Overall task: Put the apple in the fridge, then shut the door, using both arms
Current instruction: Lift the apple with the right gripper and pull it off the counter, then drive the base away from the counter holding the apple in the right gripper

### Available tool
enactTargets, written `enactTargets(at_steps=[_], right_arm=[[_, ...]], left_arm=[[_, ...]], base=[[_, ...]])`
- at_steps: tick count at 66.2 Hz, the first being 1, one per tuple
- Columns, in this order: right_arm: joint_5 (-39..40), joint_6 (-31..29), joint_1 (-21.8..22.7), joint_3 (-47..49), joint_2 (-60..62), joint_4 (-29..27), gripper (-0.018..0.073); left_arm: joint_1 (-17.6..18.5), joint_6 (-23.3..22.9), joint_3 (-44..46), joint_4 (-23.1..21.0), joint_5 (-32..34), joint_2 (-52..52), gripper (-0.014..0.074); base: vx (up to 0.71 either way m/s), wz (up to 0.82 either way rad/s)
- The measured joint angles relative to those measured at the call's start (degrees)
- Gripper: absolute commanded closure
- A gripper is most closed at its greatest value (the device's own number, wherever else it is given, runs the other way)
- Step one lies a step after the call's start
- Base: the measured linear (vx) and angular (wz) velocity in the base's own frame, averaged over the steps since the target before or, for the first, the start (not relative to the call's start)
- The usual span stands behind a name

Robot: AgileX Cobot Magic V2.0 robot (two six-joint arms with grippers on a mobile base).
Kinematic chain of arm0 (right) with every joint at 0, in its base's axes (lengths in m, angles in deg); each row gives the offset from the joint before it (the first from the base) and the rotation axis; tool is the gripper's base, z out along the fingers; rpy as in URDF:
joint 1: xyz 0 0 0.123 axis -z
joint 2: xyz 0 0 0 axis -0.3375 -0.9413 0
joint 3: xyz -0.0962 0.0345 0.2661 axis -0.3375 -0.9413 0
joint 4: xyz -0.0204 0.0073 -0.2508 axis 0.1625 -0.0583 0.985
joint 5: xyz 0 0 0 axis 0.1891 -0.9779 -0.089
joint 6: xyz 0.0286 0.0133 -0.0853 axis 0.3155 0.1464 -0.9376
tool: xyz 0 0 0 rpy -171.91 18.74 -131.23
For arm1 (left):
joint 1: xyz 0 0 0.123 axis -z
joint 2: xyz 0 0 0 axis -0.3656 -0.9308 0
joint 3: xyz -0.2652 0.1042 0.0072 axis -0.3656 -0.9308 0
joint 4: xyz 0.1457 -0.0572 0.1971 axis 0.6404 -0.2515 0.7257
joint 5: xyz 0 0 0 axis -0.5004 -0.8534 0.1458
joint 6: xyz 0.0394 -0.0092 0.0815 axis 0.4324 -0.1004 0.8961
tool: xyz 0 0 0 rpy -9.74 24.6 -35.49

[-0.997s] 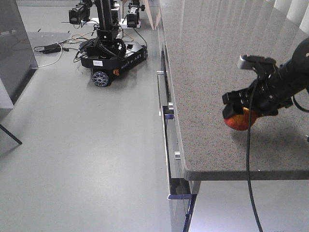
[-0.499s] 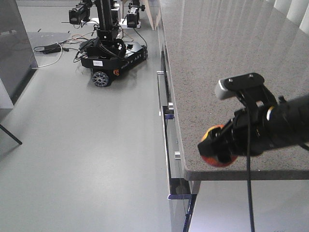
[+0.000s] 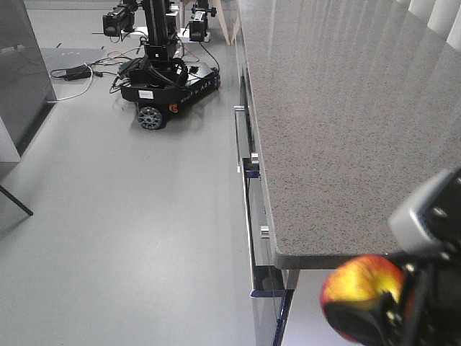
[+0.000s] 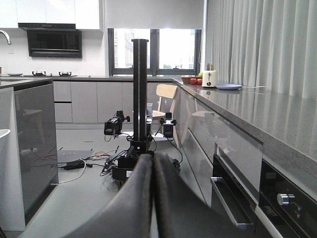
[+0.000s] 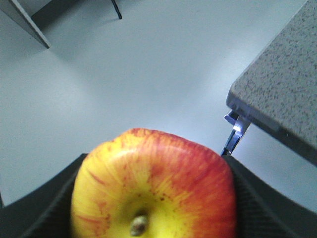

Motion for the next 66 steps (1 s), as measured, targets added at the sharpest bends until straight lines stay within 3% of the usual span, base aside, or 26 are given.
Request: enactTargets(at_steps=[34,66], right_arm=[[-12.5,0.0,-0.2,-1.8,14.2,0.2,0.0409],[-13.6,0.0,-0.2,-1.8,14.2,0.2,0.0409]], left_arm=[[0.0,0.0,0.0,0.0,0.0,0.0,0.0602],[0.0,0.0,0.0,0.0,0.0,0.0,0.0602]], base=[[0.00,0.00],[0.00,0.00]])
